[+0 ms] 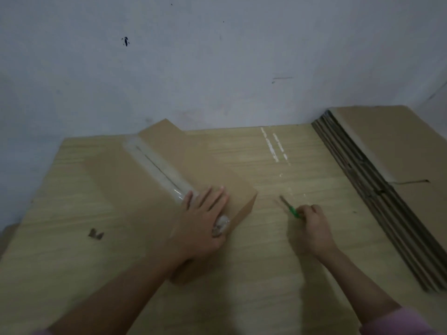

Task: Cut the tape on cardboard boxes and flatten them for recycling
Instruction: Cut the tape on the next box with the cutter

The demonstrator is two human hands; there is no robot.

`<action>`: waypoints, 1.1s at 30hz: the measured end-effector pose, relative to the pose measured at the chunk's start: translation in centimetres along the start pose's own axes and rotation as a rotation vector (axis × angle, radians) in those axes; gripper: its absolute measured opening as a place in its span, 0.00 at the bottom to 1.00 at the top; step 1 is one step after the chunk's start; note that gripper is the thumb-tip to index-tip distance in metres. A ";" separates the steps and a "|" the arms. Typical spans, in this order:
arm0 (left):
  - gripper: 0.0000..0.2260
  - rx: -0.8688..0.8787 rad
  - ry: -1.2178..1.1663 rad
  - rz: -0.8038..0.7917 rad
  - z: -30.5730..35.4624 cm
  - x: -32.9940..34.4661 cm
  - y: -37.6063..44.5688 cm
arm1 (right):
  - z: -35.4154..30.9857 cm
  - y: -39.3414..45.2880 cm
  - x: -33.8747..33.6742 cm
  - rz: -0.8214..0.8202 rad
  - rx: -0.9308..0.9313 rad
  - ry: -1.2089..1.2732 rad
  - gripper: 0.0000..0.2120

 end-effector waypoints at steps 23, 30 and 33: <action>0.17 -0.637 -0.437 0.379 -12.5 -5.5 1.6 | -24.3 7.2 1.6 -0.165 -0.589 0.105 0.05; 0.17 -0.761 -0.456 0.258 -14.5 -4.7 1.9 | -28.5 8.7 3.0 -0.266 -0.648 -0.052 0.23; 0.17 -0.770 -0.469 0.279 -14.6 -4.6 1.9 | -28.5 8.9 3.5 -0.281 -0.599 -0.149 0.21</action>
Point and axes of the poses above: each hand's wrist, its own y-axis towards the middle knuckle, its own x-axis out of the palm, z = x × y, the point moved 3 cm from there along y, towards the middle knuckle, and after that the axes turned 13 degrees about -z, right-handed, at the moved point
